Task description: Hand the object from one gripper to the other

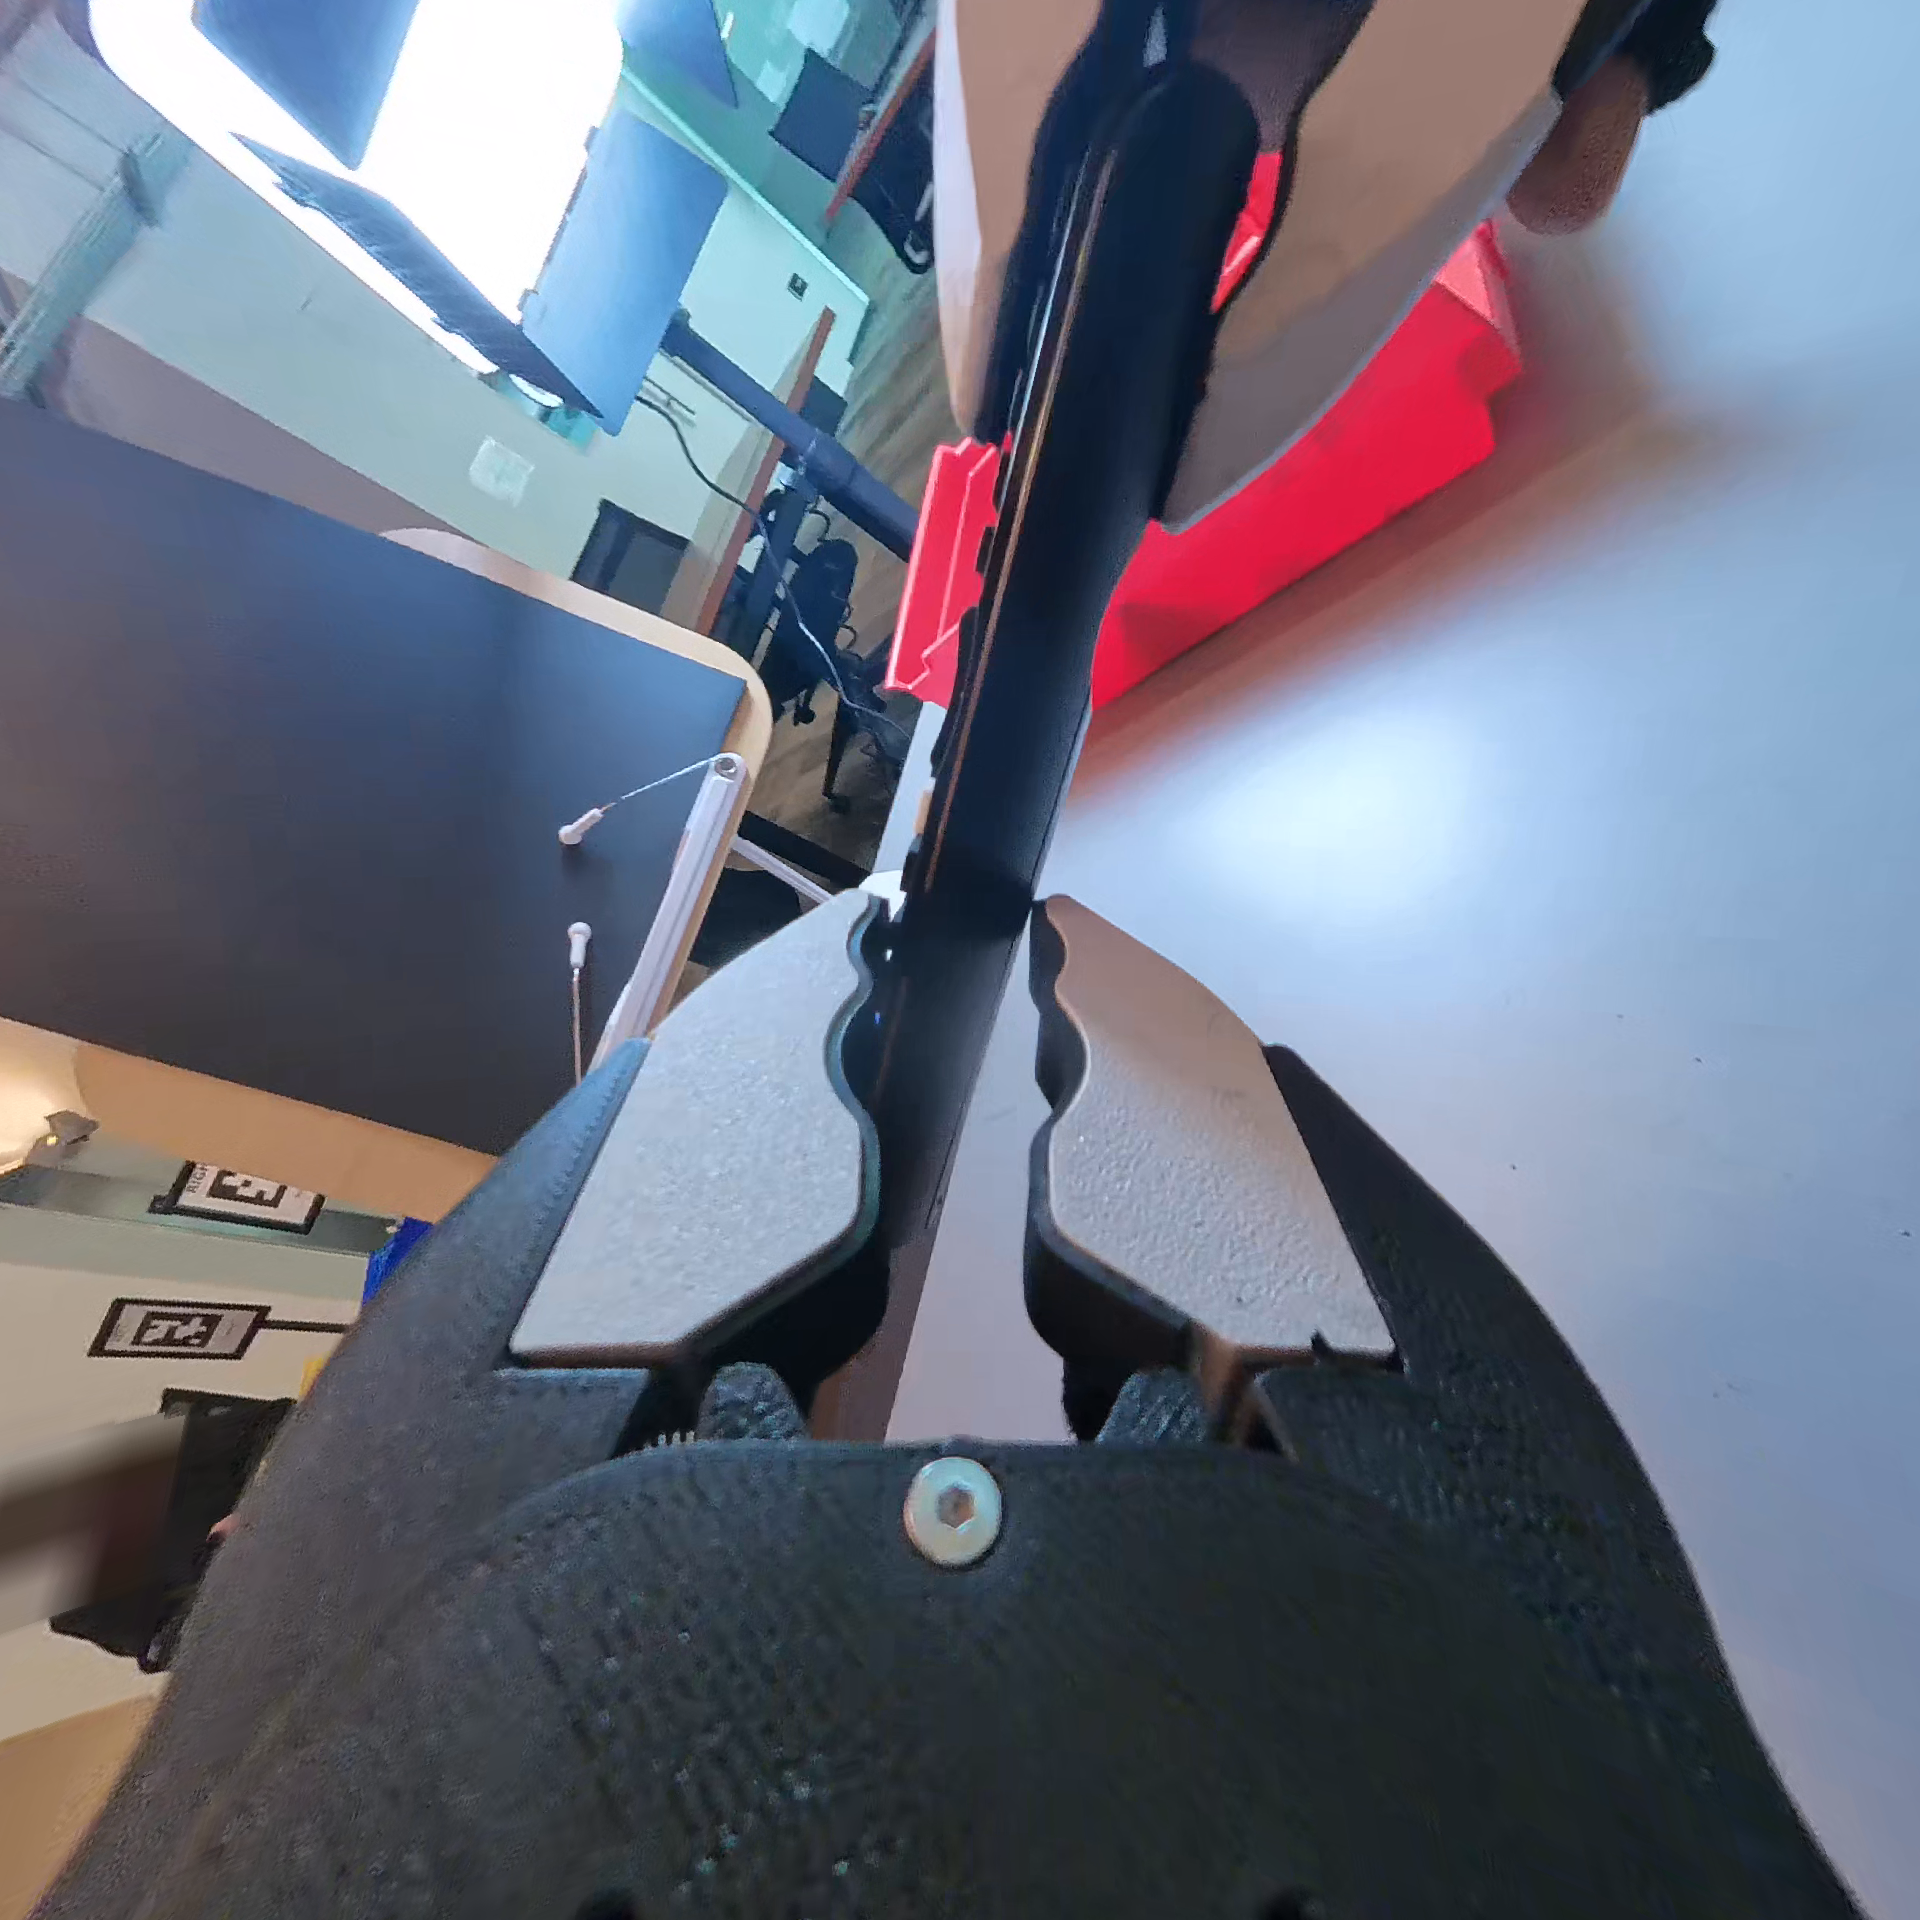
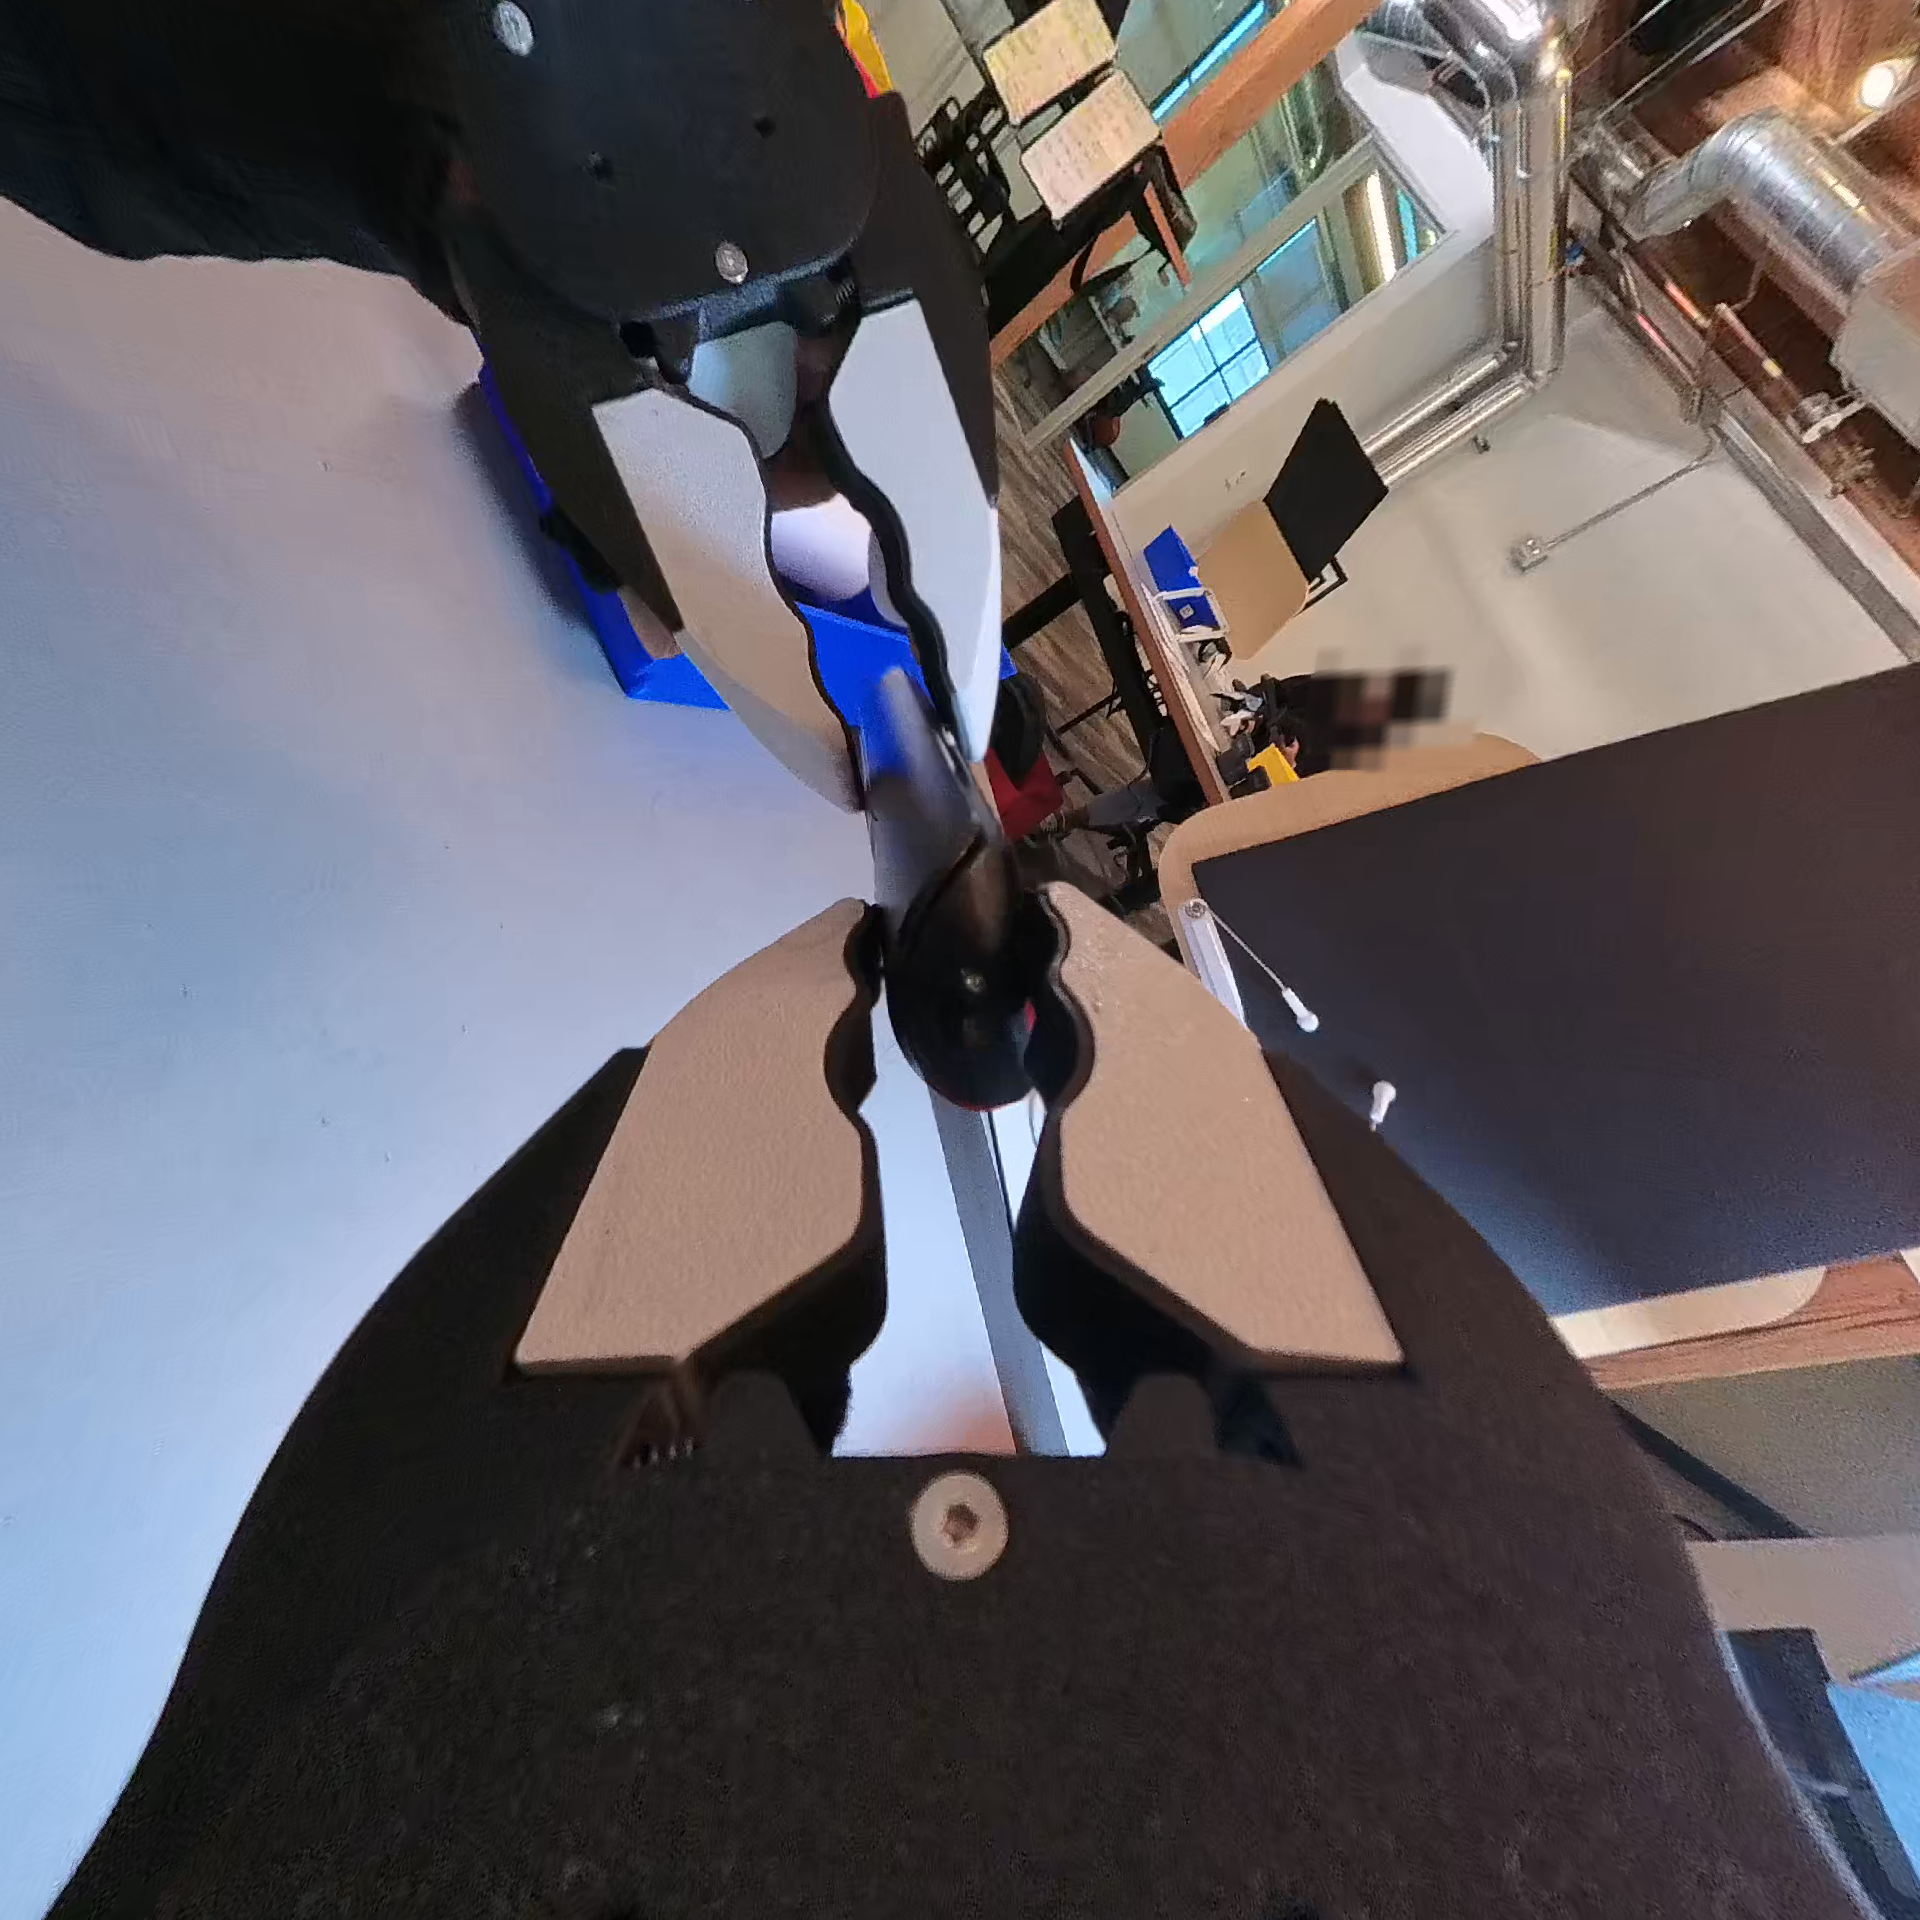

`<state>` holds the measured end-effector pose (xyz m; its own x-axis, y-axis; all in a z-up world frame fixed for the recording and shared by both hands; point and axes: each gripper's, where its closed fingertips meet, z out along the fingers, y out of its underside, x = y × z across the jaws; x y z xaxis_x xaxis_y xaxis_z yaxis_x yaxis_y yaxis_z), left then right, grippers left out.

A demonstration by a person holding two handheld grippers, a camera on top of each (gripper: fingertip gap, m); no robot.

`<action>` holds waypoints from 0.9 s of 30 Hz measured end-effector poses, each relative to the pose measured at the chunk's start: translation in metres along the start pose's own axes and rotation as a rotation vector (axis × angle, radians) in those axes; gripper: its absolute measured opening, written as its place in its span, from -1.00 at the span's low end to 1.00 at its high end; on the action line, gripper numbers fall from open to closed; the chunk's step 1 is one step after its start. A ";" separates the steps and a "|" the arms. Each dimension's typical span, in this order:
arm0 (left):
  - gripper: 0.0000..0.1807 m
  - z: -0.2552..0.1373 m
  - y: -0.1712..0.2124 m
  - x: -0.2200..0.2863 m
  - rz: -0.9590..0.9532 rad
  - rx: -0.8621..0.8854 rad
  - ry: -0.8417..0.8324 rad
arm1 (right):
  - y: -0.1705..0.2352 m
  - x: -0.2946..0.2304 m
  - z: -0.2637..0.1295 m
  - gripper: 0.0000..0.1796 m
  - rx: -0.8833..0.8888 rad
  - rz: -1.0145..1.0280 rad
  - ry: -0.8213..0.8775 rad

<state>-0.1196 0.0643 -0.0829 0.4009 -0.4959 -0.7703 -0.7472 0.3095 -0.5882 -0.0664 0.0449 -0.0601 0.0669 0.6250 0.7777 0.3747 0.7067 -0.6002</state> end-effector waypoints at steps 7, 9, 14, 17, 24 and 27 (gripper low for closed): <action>-0.63 0.005 -0.028 0.024 0.074 0.042 0.044 | -0.004 -0.023 0.017 -0.73 -0.020 -0.065 -0.047; -0.69 0.007 -0.027 0.028 0.099 0.048 0.047 | -0.003 -0.025 0.017 -0.73 -0.029 -0.081 -0.053; -0.71 -0.004 -0.042 0.024 0.046 0.185 0.074 | -0.024 -0.017 0.009 -0.69 0.084 0.002 -0.037; -0.75 -0.013 -0.057 0.023 -0.011 0.285 0.093 | -0.039 -0.011 0.000 -0.57 0.205 0.148 -0.068; -0.75 -0.024 -0.078 0.027 -0.103 0.425 0.163 | -0.050 -0.011 -0.018 -0.67 0.414 0.418 -0.245; -0.74 -0.025 -0.077 0.028 -0.173 0.435 0.214 | -0.052 -0.013 -0.017 -0.70 0.387 0.413 -0.254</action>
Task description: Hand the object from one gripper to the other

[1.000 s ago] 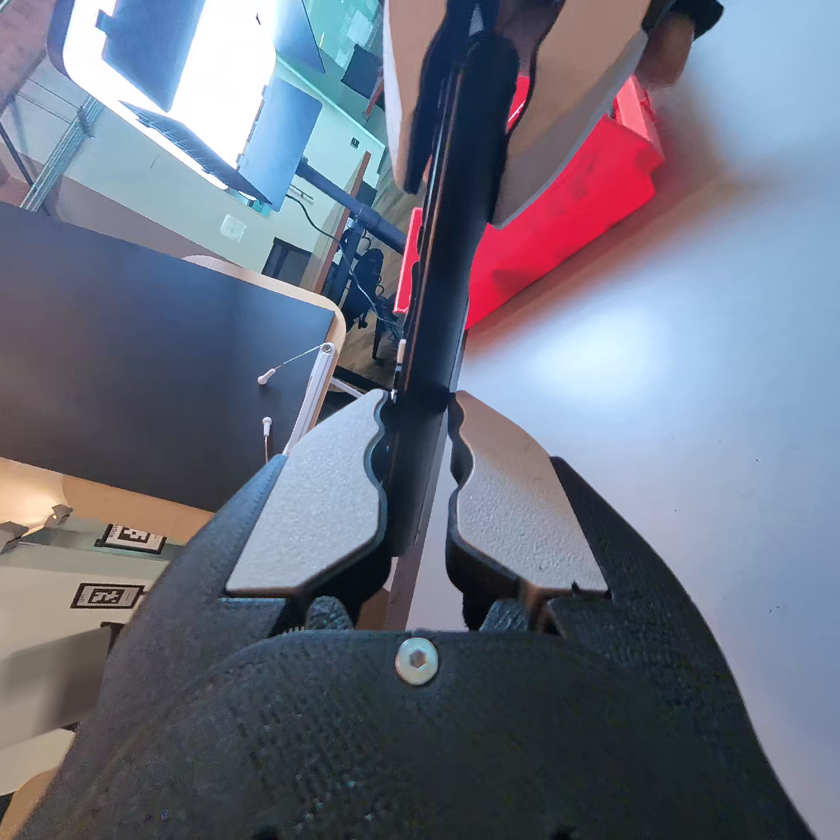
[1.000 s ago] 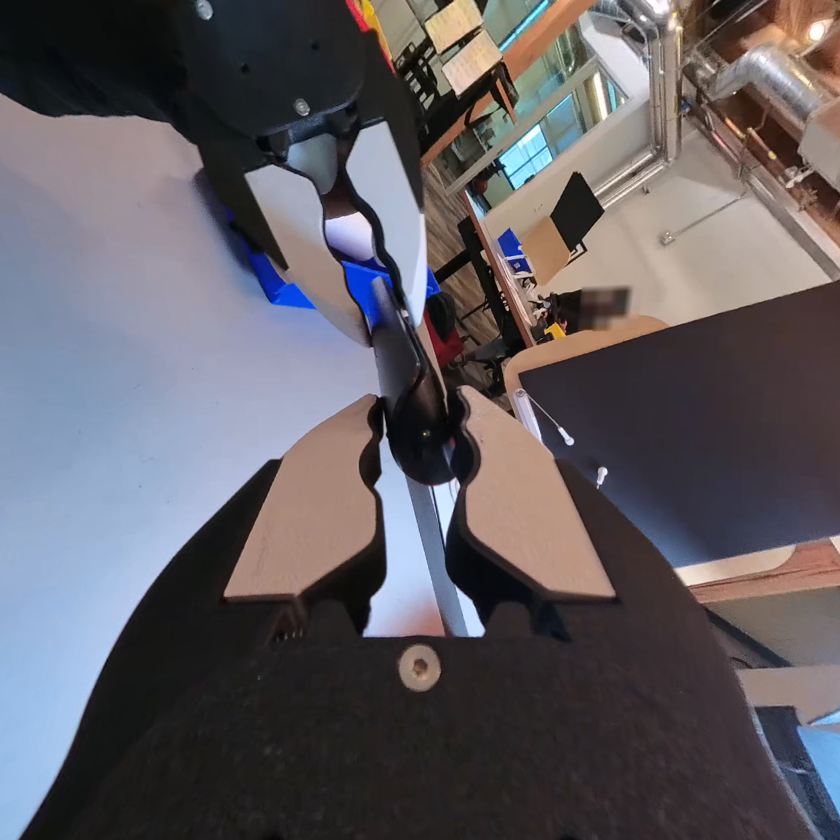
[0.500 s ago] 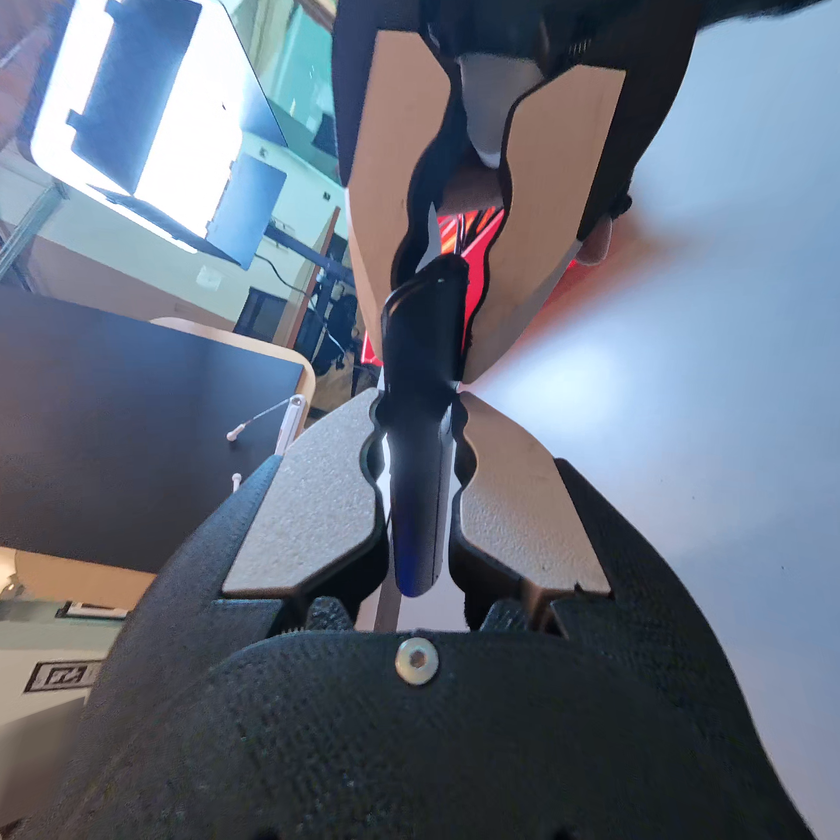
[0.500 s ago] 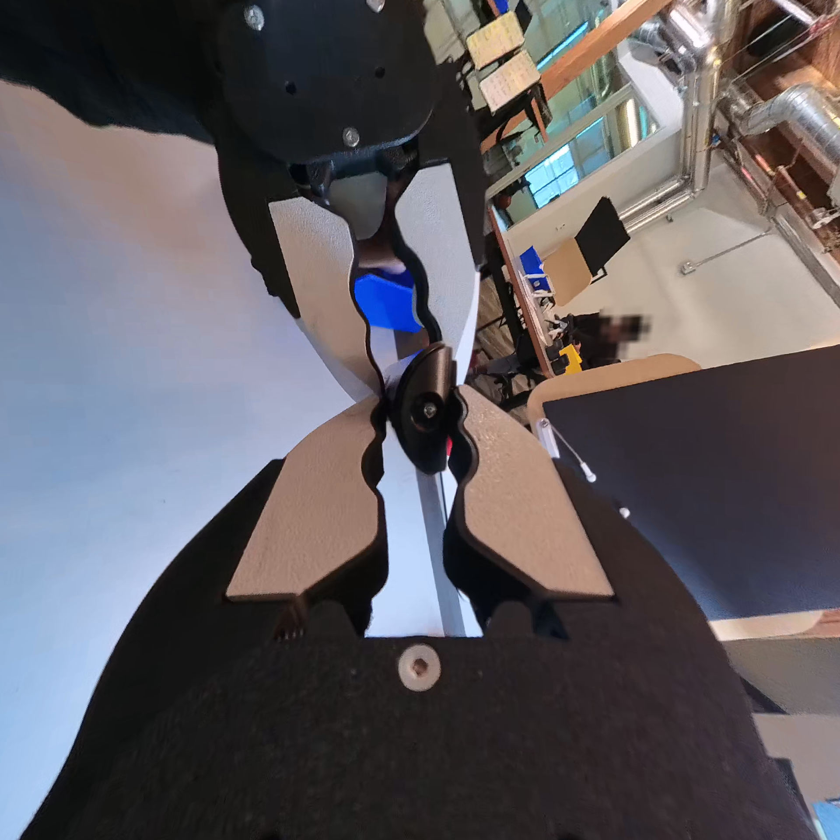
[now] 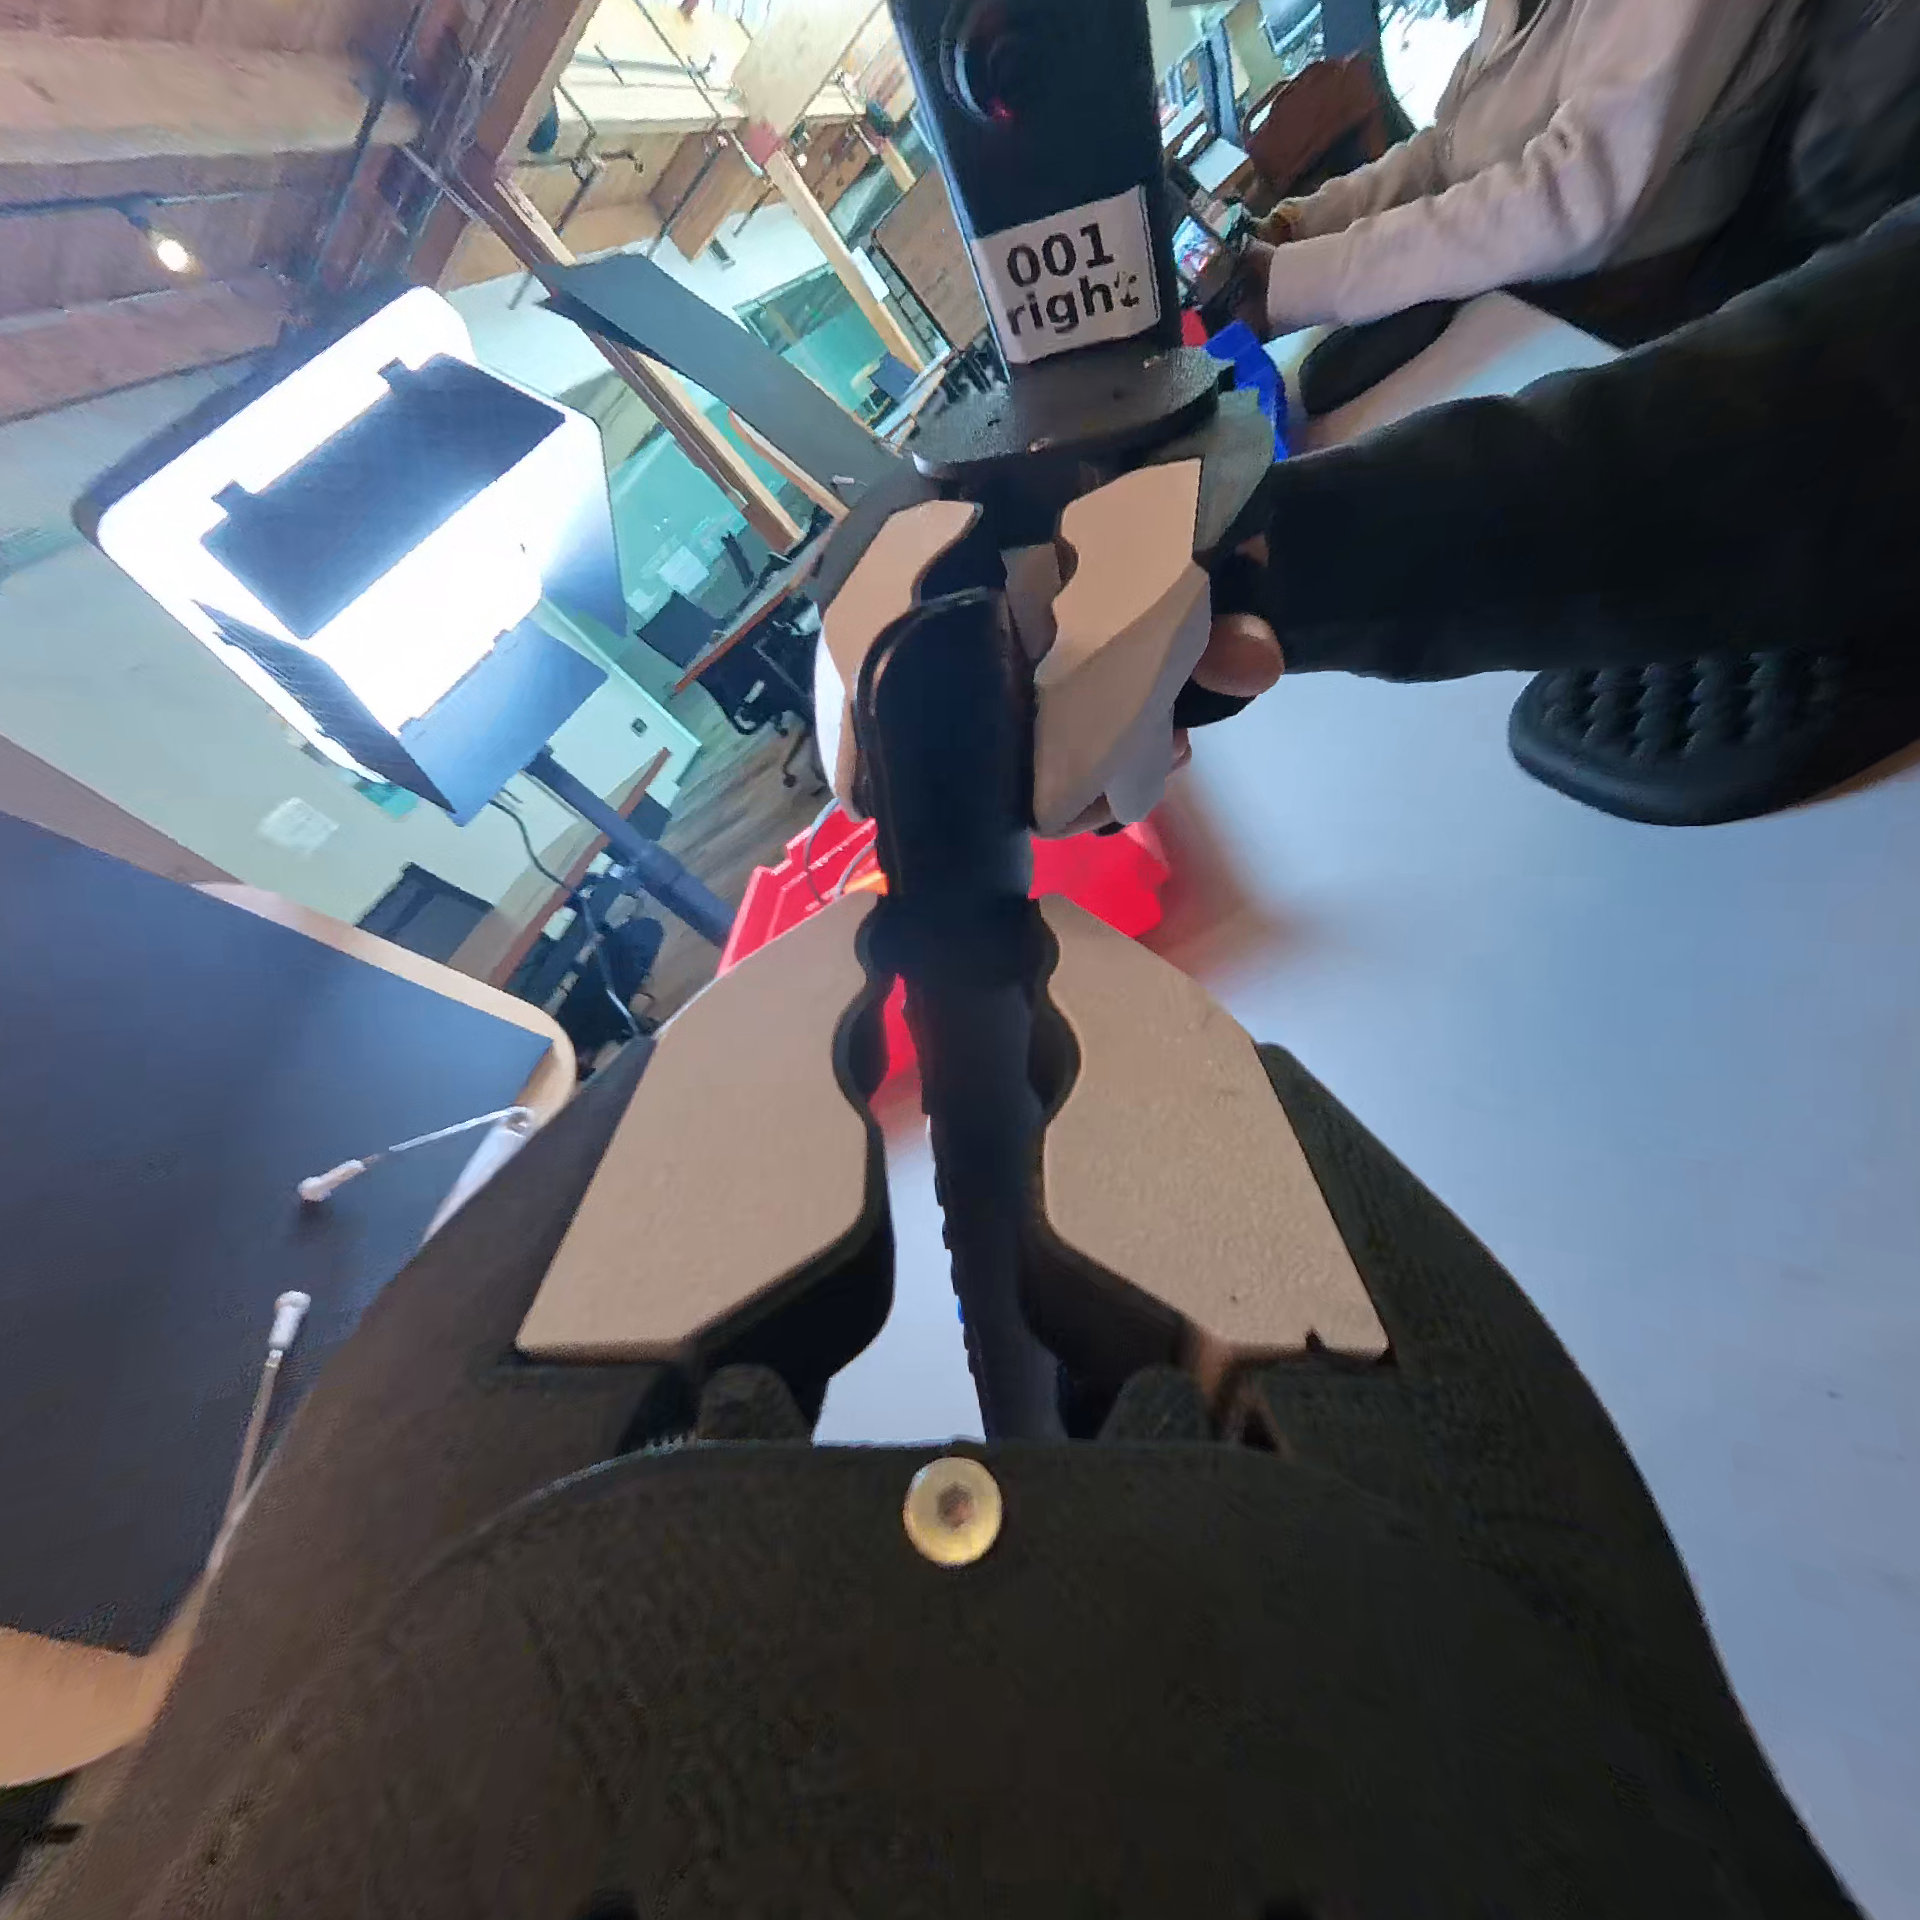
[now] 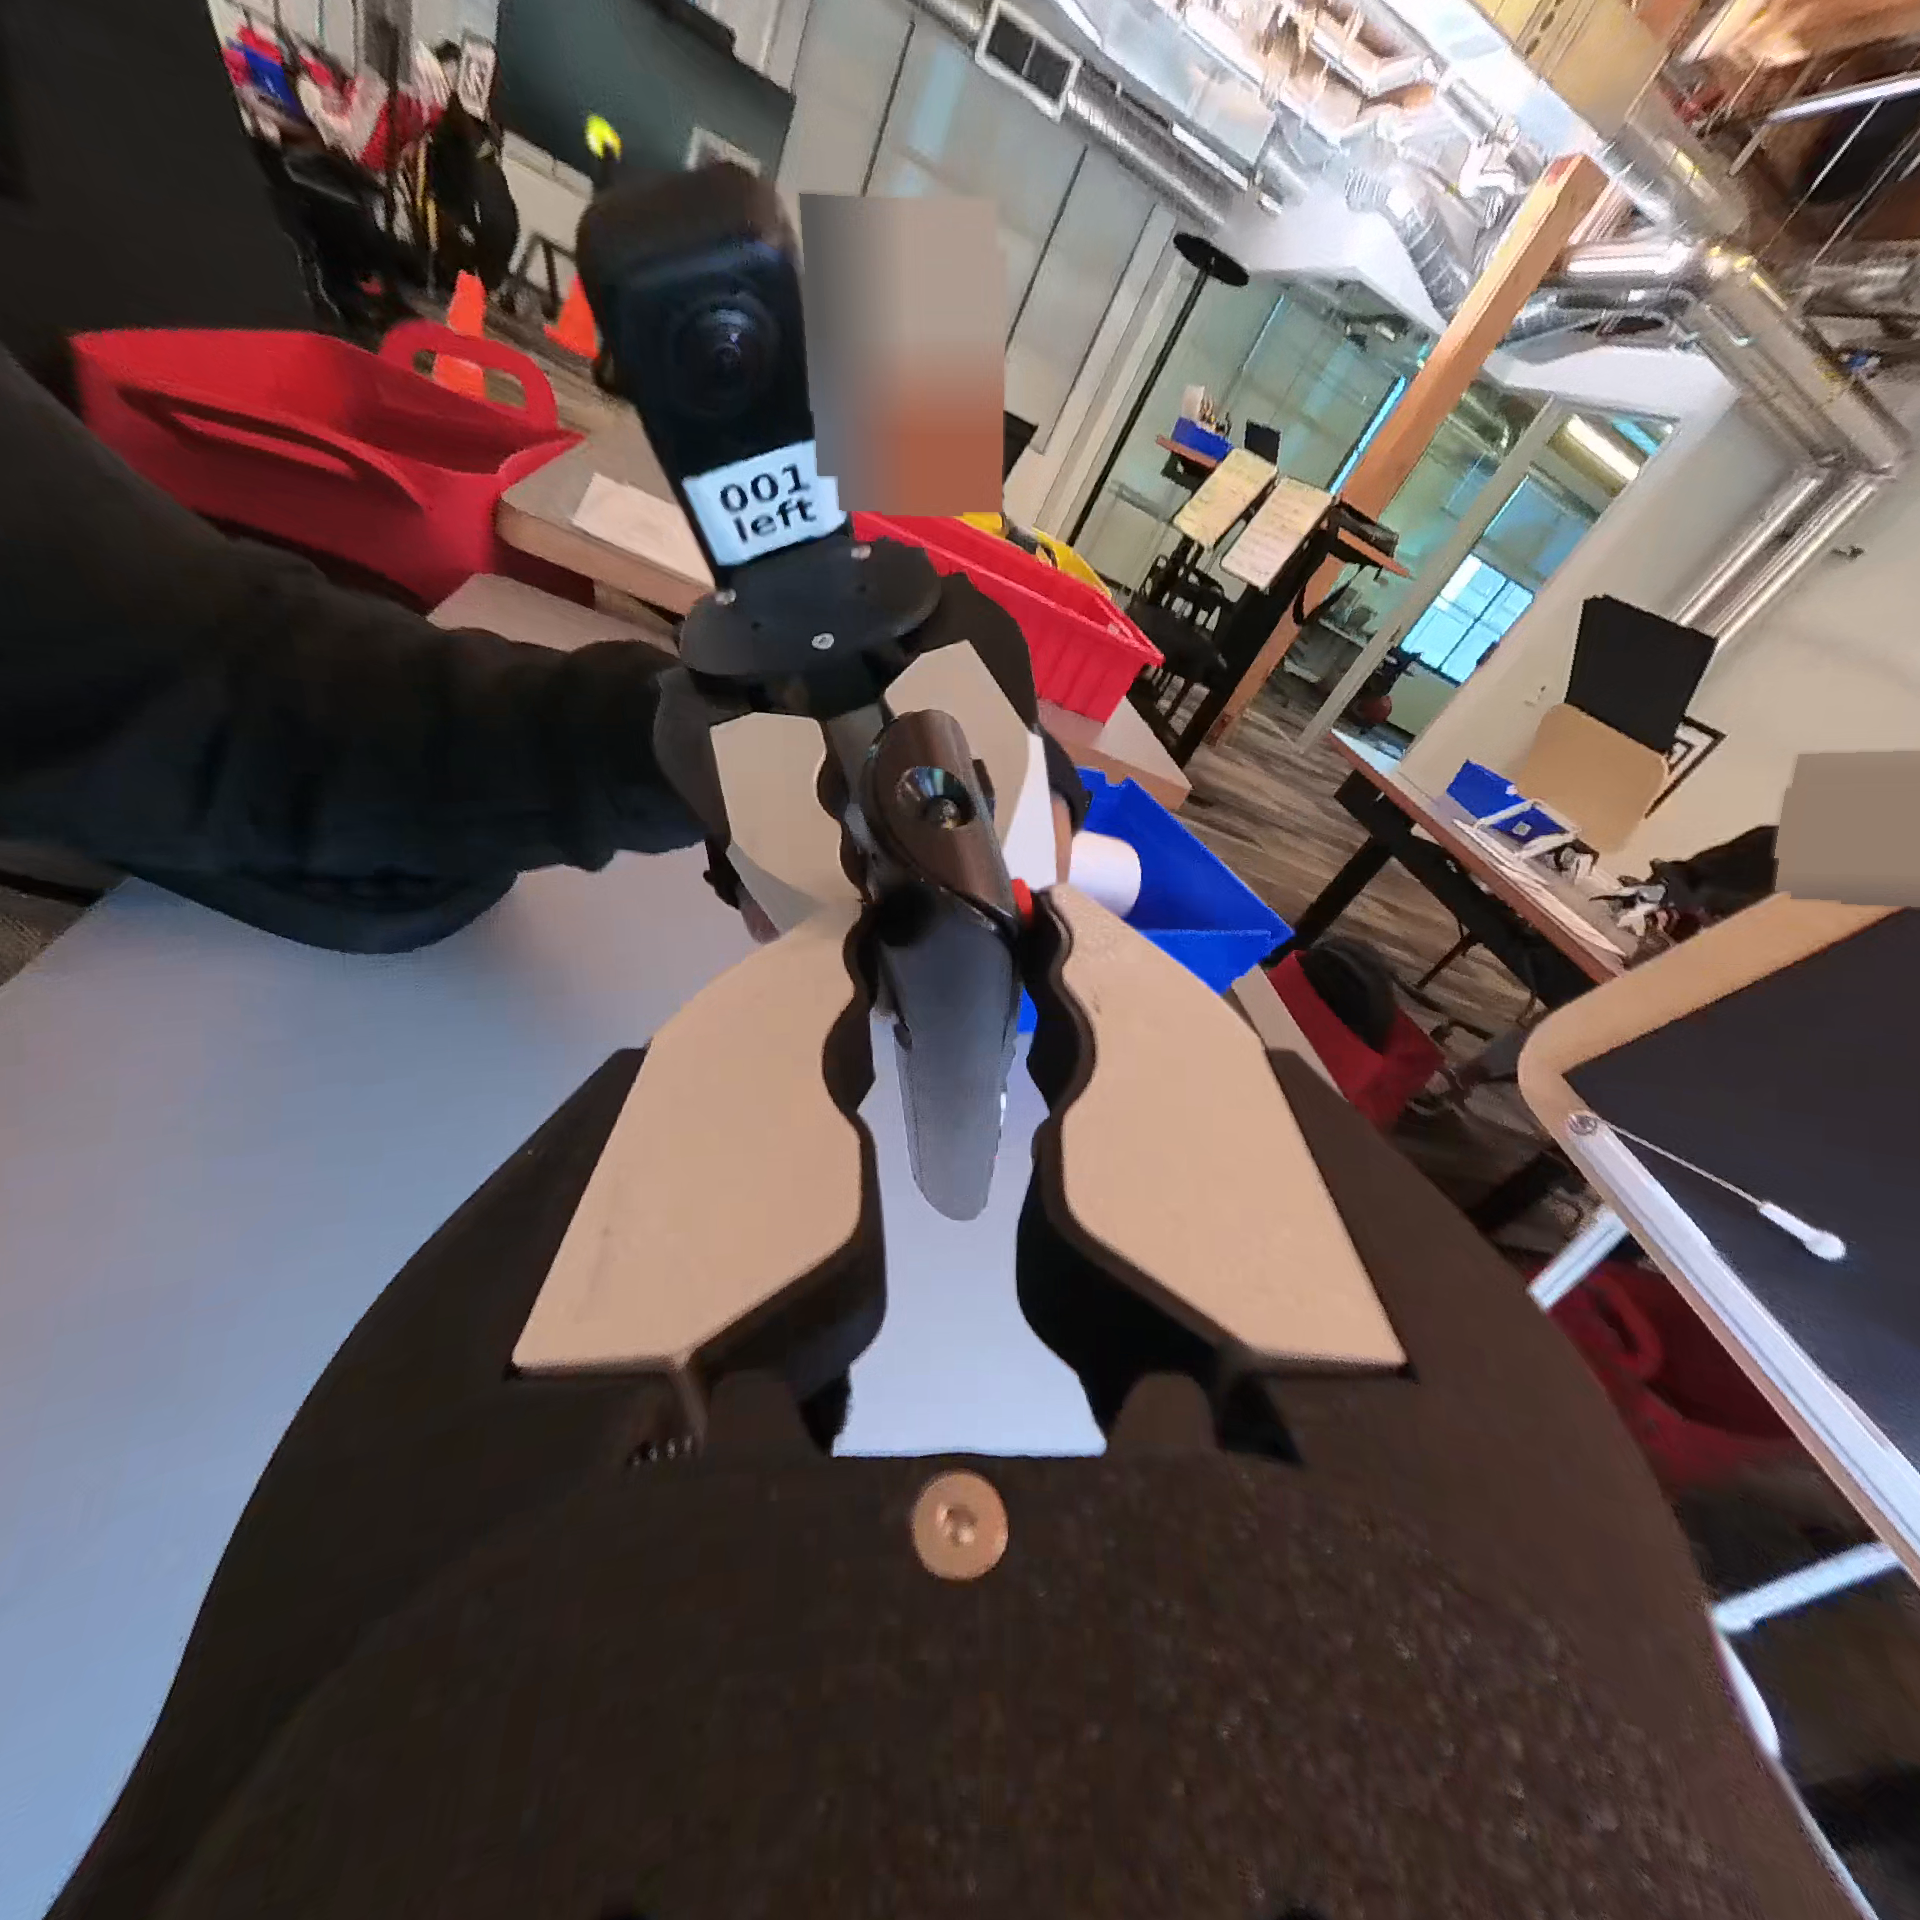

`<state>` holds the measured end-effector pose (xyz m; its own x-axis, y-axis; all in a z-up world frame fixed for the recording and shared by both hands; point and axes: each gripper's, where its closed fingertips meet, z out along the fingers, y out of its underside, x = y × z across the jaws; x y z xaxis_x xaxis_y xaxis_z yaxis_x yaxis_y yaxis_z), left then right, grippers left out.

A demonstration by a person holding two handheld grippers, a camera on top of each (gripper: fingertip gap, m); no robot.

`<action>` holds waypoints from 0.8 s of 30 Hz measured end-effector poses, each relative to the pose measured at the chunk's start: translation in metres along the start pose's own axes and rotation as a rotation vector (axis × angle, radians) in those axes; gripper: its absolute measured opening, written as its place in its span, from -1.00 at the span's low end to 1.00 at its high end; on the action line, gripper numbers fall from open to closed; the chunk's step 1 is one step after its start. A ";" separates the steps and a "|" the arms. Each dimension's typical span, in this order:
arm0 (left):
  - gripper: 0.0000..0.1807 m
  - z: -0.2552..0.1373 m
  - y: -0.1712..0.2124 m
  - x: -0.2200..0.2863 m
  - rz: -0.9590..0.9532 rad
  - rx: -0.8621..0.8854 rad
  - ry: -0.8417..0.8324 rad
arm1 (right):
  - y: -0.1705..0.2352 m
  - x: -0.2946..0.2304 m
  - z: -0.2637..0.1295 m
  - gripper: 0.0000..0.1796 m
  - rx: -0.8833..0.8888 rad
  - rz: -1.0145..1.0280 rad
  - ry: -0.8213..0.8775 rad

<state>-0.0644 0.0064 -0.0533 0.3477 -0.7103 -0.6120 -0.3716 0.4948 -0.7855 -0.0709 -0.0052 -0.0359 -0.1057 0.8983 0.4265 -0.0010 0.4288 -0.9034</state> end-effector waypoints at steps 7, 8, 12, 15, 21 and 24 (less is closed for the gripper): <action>-0.63 0.004 0.003 0.007 0.000 -0.065 0.025 | -0.001 -0.009 0.006 -0.74 -0.130 -0.107 0.019; -0.66 0.003 0.000 0.006 -0.003 -0.051 0.020 | -0.005 -0.010 0.006 -0.74 -0.123 -0.125 0.026; -0.72 -0.005 -0.021 0.003 -0.015 0.055 0.021 | -0.027 -0.010 0.003 -0.72 -0.026 -0.108 0.043; -0.73 -0.011 -0.032 -0.001 -0.029 0.119 0.015 | -0.027 -0.006 -0.003 -0.58 -0.007 -0.060 0.026; -0.73 -0.018 -0.038 -0.009 -0.084 0.190 0.000 | 0.018 0.001 0.000 -0.63 -0.138 0.000 -0.005; -0.72 -0.019 -0.033 -0.018 -0.121 0.190 -0.033 | 0.022 0.007 0.003 -0.71 -0.172 -0.020 0.045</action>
<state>-0.0743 -0.0064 -0.0149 0.4095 -0.7550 -0.5122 -0.1580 0.4942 -0.8548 -0.0750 0.0096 -0.0527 -0.0629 0.8911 0.4494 0.1677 0.4534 -0.8754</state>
